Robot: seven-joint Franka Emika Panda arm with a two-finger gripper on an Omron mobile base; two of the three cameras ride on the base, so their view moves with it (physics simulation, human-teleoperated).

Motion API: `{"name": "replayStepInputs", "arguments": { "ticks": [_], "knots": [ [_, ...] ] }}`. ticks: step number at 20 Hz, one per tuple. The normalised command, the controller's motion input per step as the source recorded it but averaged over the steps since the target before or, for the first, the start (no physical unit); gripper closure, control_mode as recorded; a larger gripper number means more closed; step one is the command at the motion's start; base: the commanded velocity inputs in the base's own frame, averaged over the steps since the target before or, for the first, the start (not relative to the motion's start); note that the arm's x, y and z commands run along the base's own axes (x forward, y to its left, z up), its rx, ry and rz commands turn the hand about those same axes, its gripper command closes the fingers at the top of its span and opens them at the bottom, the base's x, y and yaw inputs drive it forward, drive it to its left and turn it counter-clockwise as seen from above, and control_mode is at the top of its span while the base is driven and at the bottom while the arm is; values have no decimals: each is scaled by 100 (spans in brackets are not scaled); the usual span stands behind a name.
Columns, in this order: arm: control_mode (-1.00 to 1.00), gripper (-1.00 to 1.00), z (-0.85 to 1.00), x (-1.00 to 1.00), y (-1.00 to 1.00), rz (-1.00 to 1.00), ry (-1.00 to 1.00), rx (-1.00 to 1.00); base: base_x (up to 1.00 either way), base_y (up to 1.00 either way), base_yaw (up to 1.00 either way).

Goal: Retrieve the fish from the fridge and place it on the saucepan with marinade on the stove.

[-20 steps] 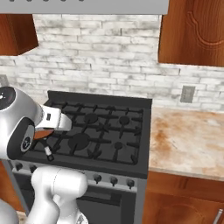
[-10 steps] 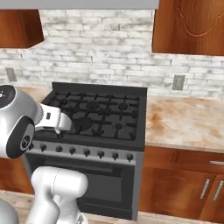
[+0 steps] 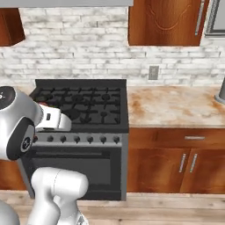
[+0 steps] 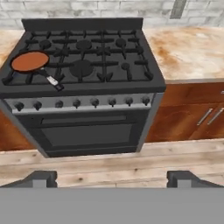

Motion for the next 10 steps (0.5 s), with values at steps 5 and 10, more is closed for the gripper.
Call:
{"name": "replayStepInputs", "arguments": {
  "ticks": [5,10],
  "knots": [
    [100,-100,0,0,0,0,0,0,-1,-16,-64],
    [100,-100,0,0,0,0,0,0,0,-13,-69]
  ]
}}
